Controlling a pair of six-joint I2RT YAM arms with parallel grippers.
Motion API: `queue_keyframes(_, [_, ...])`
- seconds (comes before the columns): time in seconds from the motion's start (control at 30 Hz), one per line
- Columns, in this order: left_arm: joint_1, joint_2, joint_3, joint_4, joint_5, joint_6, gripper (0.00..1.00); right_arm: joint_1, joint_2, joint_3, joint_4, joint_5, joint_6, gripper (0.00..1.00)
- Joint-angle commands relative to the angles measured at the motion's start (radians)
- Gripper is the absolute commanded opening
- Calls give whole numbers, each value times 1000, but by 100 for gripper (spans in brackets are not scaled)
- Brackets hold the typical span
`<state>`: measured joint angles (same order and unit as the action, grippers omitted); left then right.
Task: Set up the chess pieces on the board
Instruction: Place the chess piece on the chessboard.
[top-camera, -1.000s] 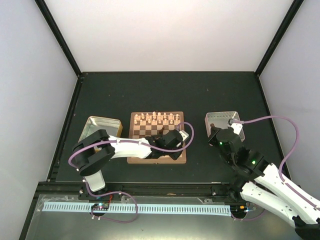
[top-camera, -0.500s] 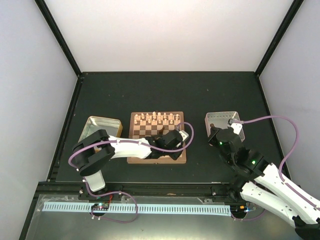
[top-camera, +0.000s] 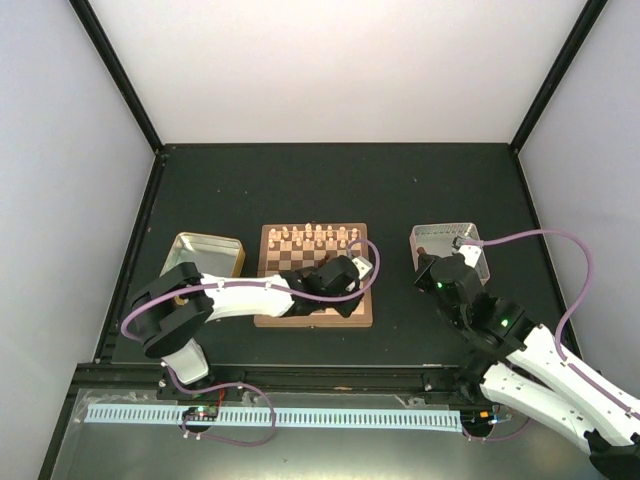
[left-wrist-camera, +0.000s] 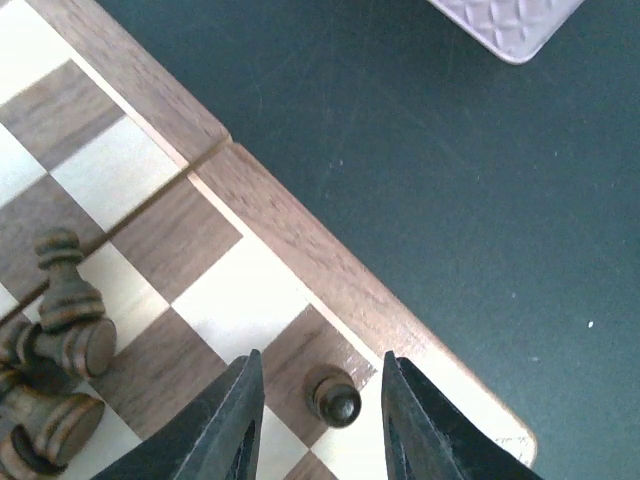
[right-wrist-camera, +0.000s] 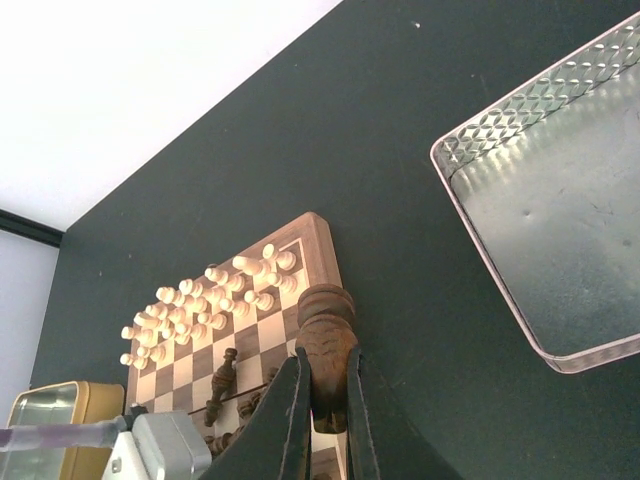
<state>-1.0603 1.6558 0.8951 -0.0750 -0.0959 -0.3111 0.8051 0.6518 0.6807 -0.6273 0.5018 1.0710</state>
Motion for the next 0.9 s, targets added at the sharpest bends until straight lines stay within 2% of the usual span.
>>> queue_keyframes(0.0, [3,4,-19,-8,32,-9,35,-4,-3,11,23,5,-12,5])
queue_keyframes(0.17, [3,33,-11,-10,54,-9,33,-4,0,11,24,6,-16,5])
queue_keyframes(0.47, [3,87,3,-10,54,-21,16,-4,1,10,30,7,-21,5])
queue_keyframes(0.87, [3,92,15,-36,-22,-29,13,-4,3,4,34,2,-22,5])
